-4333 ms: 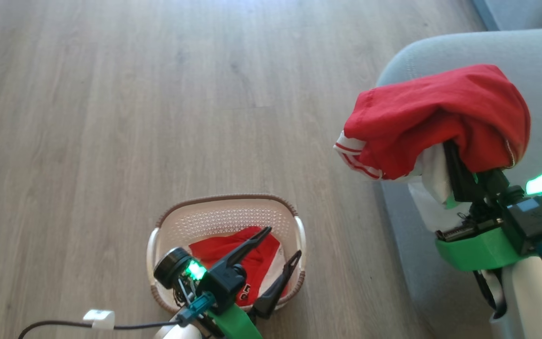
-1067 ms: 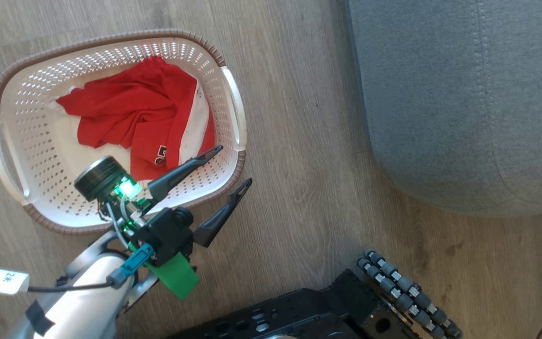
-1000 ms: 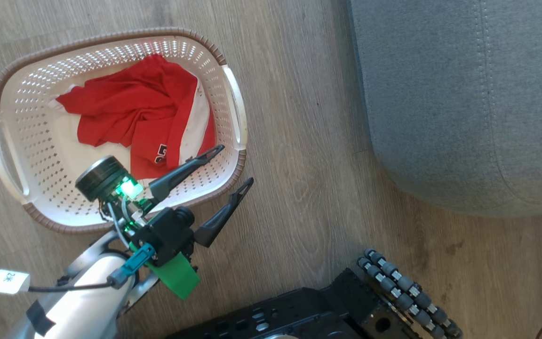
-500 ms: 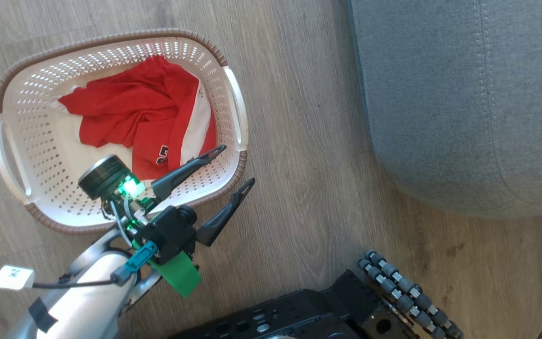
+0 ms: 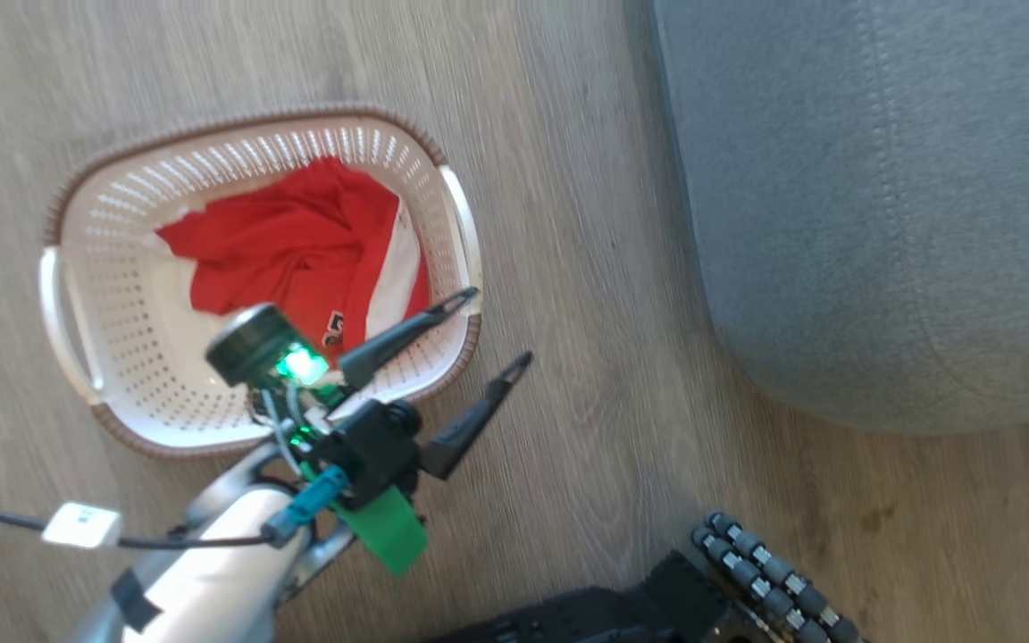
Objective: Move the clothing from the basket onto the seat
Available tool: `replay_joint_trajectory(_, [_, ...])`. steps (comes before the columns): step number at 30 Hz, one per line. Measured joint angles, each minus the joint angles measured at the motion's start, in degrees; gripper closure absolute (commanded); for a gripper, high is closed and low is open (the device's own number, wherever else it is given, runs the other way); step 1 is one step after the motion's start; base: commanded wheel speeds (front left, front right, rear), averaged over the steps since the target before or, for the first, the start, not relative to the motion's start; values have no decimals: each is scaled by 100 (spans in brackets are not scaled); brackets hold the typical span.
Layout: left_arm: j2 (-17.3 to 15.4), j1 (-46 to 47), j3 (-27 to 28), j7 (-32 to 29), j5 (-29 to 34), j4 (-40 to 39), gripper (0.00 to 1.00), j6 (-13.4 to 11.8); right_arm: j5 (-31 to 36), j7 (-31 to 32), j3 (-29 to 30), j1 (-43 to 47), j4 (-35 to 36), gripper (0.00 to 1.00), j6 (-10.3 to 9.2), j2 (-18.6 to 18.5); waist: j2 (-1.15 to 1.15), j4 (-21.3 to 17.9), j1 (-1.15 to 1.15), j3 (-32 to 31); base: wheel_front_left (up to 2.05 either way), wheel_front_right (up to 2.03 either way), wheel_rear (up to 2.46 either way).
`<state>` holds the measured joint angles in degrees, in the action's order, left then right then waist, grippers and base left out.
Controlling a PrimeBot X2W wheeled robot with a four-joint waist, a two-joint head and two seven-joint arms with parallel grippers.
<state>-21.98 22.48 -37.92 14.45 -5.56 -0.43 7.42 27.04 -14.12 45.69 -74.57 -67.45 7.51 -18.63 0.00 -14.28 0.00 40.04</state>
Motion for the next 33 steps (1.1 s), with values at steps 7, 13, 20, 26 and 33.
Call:
replay_joint_trajectory(7, [400, -37, -143, 0, -51, 185, 0, 0, 279, -8, -324, 158, 47, 0, 0, 15, 0, 74, 0, -685, 0, 0, 0])
replay_joint_trajectory(13, [670, -195, -158, 0, -52, 319, 0, 0, 305, -9, -544, 381, 33, 0, 0, 30, 0, 137, 0, -1280, 0, 0, 0])
replay_joint_trajectory(20, [996, -539, -74, 0, -70, 409, 0, 1, -198, -22, -1240, 391, 304, 0, 0, 46, 0, 228, 0, -1975, 0, 0, 0])
replay_joint_trajectory(26, [1280, -790, 254, 0, -101, 445, 0, 1, -1347, -52, -2492, 1176, 1644, 0, 0, 55, 0, 384, -1, -2535, 0, 0, 0])
replay_joint_trajectory(33, [1547, -961, 990, 0, -88, 328, 0, -3, -3353, -52, -4038, 3048, 3844, 0, 0, -120, 0, 721, -1, -3033, 0, 0, 0])
